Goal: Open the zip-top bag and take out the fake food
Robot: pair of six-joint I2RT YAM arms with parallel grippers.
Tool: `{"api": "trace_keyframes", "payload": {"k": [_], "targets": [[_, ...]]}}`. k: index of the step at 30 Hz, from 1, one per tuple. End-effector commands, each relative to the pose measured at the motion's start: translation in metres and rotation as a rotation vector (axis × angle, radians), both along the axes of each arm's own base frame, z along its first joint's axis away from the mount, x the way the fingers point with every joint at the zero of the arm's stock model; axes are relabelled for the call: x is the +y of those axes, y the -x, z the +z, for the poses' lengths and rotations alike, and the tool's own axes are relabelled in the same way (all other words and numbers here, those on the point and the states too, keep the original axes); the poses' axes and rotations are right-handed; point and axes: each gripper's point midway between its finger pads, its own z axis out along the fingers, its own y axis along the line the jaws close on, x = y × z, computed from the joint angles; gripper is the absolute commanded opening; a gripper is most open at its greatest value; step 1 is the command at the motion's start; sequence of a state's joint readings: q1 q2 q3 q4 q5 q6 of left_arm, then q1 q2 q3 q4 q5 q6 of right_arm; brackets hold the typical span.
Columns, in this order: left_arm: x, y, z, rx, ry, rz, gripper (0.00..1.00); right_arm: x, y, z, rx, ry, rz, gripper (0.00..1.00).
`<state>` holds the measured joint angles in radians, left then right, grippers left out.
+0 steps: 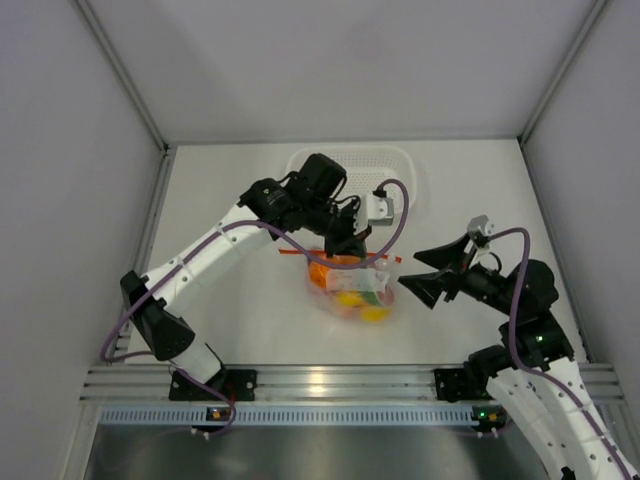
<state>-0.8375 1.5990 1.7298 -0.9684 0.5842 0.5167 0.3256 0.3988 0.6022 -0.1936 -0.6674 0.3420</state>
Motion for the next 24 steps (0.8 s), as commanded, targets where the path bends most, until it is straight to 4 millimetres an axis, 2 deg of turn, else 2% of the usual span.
{"api": "trace_keyframes", "payload": {"k": [1, 2, 4, 8, 13, 16, 17, 22, 24], "targets": [[-0.016, 0.0, 0.041, -0.067, 0.173, -0.034, 0.0, 0.011, 0.005, 0.024, -0.17, -0.052, 0.087, 0.79], [-0.017, 0.0, 0.043, -0.067, 0.181, -0.034, 0.0, 0.012, 0.002, 0.016, -0.165, -0.048, 0.088, 0.78], [-0.018, 0.002, 0.044, -0.058, 0.192, -0.044, 0.0, 0.012, 0.0, 0.016, -0.199, -0.055, 0.081, 0.77], [-0.018, 0.008, 0.046, -0.051, 0.206, -0.066, 0.0, 0.017, -0.004, 0.002, -0.191, -0.065, 0.091, 0.67], [-0.018, 0.014, 0.044, -0.04, 0.214, -0.101, 0.0, 0.028, 0.002, 0.001, -0.21, -0.082, 0.139, 0.55], [-0.019, 0.017, 0.046, -0.035, 0.224, -0.116, 0.0, 0.03, 0.001, 0.001, -0.232, -0.078, 0.132, 0.53], [-0.018, 0.018, 0.047, -0.035, 0.227, -0.12, 0.0, 0.032, 0.001, 0.002, -0.242, -0.073, 0.14, 0.45], [-0.016, 0.019, 0.052, -0.05, 0.235, -0.119, 0.0, 0.036, 0.007, 0.002, -0.257, -0.058, 0.177, 0.21], [-0.015, 0.02, 0.054, -0.056, 0.24, -0.123, 0.0, 0.037, 0.008, -0.001, -0.257, -0.053, 0.183, 0.2]]}}
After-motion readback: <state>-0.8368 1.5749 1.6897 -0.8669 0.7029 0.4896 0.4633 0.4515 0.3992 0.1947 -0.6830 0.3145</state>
